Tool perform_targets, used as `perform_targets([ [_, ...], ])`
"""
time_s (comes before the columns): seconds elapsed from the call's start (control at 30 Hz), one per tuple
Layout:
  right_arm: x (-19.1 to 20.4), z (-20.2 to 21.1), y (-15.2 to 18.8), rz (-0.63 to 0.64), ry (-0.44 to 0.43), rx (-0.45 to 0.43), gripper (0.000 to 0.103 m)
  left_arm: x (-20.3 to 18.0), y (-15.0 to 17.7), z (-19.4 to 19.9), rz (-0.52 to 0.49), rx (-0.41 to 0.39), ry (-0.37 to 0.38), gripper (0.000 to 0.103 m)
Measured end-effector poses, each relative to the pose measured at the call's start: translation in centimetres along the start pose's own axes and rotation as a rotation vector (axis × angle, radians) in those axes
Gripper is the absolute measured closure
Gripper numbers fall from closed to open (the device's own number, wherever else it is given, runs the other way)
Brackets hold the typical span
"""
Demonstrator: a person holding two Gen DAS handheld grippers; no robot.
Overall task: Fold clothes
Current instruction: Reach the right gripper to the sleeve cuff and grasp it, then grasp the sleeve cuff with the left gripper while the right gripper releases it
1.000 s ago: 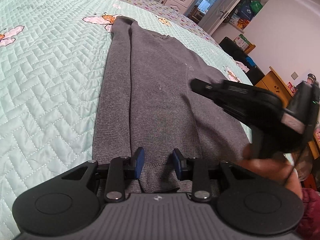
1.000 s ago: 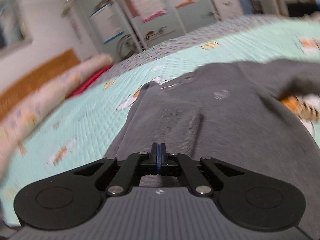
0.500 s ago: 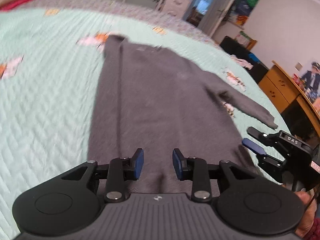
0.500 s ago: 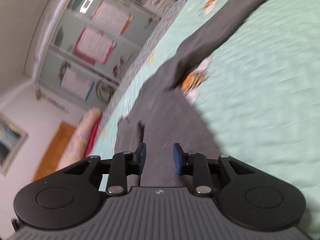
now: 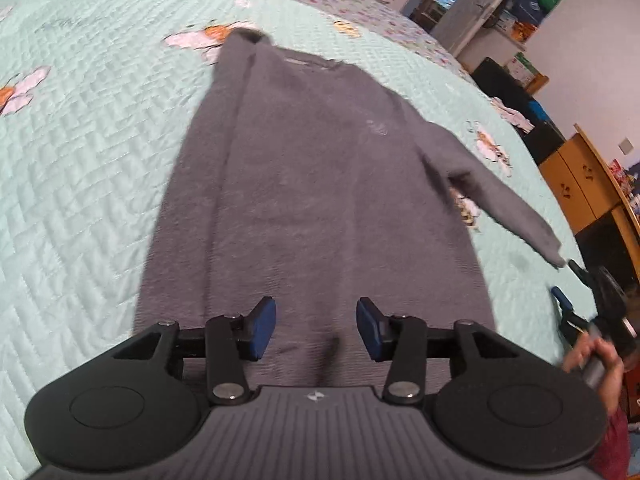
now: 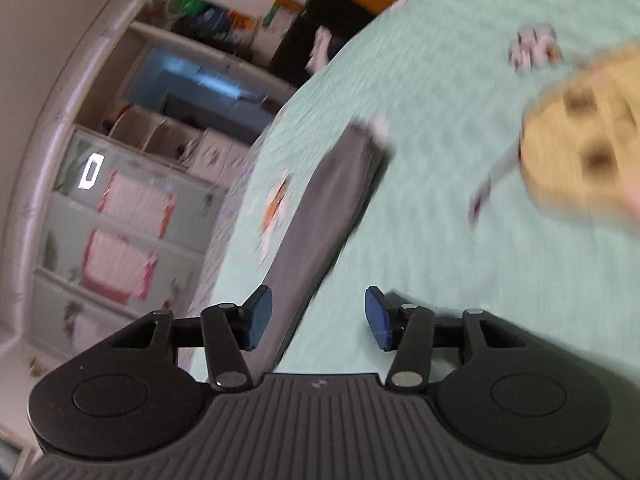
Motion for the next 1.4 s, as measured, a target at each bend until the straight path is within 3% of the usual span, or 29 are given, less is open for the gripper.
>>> perform_targets([
  [0.13, -0.3, -3.5, -2.9, -0.053, 0.075, -0.058, 0.051, -1.5, 0.0, -0.9, -0.002, 0.025, 0.006, 0.055],
  [0.33, -0.9, -7.3, -5.1, -0.126, 0.073, -0.116, 0.051, -2.3, 0.2, -2.5, 0.029, 0.086, -0.002, 0.055],
  [0.43, -0.2, -8.4, -5.3, -0.094, 0.076, -0.112, 0.051, -2.3, 0.2, -2.6, 0.03, 0.094, -0.008, 0.055],
  [0.5, 0.2, -8.6, -5.3, -0.033, 0.069, -0.09, 0.058, -2.1, 0.2, -2.4, 0.042, 0.092, -0.002, 0.055],
  [0.53, 0.3, -8.7, -5.3, -0.002, 0.076, -0.076, 0.075, -2.0, 0.1, -2.3, 0.047, 0.091, 0.003, 0.055],
  [0.6, 0.8, -8.8, -5.2, 0.056, 0.085, -0.053, 0.099, -2.1, -0.1, -2.1, 0.052, 0.088, 0.023, 0.055],
  [0.7, 2.8, -7.5, -4.2, 0.208, 0.066, -0.086, 0.099, -3.2, -1.3, -2.1, 0.043, 0.083, 0.084, 0.055],
  [0.77, 5.6, -5.9, -2.3, 0.397, 0.031, -0.132, 0.099, -4.5, -2.4, -2.4, 0.043, 0.064, 0.149, 0.054],
  [0.9, 10.5, -3.5, 5.2, 0.894, -0.032, -0.224, 0.099, -8.0, -4.7, -3.6, 0.045, 0.022, 0.263, 0.046],
  [1.0, 11.6, -2.7, 9.8, 1.062, -0.108, -0.207, 0.099, -11.2, -5.9, -5.6, 0.01, 0.007, 0.29, 0.042],
  [1.17, 11.1, -3.2, 12.2, 1.09, -0.118, -0.202, 0.099, -15.8, -6.3, -9.8, -0.03, 0.007, 0.378, 0.042],
  [1.3, 9.7, -2.7, 11.9, 1.022, -0.128, -0.211, 0.099, -16.5, -5.6, -13.6, 0.119, 0.075, 0.481, 0.042],
  [1.4, 9.2, -2.9, 11.7, 0.989, -0.123, -0.208, 0.099, -16.7, -5.6, -15.1, 0.225, 0.047, 0.528, 0.041],
])
Point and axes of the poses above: each gripper's, at about its wrist camera, not at the fingertips, and z roughly against the way its jaws point, x to its left, y to its underside, the point moved 1 cm from there along -z, roughly the way its jaws point, and after that the axes turned 4 degrees about y, right-handed, at the moved point
